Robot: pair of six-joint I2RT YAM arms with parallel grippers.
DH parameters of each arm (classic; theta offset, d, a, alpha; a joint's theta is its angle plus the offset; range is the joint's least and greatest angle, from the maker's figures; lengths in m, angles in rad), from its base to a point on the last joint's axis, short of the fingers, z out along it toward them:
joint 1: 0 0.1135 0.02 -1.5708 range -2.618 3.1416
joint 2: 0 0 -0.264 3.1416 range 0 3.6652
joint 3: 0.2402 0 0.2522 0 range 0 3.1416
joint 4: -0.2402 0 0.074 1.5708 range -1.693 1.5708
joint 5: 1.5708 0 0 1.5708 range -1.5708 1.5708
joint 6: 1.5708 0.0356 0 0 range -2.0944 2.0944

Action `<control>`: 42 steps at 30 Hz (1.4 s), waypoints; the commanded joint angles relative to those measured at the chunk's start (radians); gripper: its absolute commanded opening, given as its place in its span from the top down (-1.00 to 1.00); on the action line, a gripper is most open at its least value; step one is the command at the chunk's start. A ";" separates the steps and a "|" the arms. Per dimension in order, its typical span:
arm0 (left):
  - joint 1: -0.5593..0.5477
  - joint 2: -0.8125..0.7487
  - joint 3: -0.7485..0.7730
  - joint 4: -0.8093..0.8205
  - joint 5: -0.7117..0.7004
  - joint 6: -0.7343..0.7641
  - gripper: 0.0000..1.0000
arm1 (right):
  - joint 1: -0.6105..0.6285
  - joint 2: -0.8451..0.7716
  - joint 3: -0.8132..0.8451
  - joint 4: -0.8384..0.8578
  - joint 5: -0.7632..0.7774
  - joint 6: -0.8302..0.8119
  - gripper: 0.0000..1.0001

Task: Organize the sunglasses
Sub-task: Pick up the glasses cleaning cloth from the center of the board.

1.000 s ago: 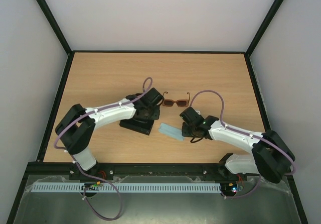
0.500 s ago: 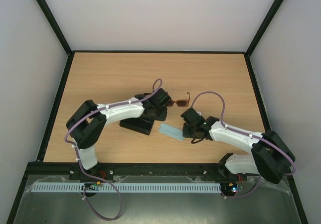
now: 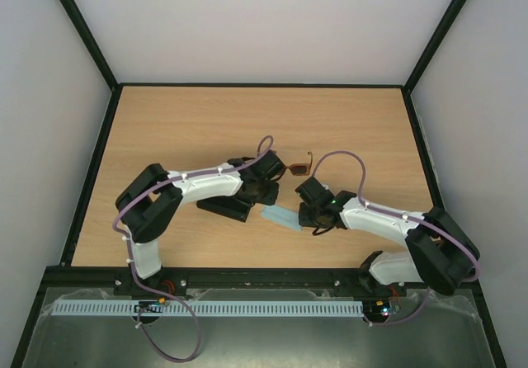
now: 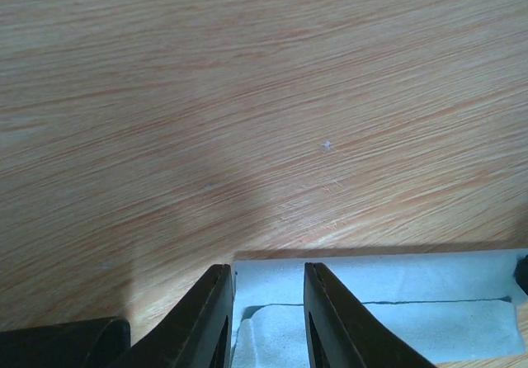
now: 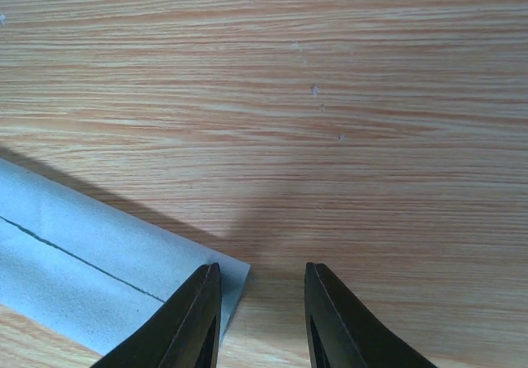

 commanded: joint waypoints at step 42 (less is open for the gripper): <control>-0.026 0.077 -0.024 -0.012 -0.009 -0.002 0.51 | -0.003 0.084 0.031 -0.030 -0.003 -0.034 0.47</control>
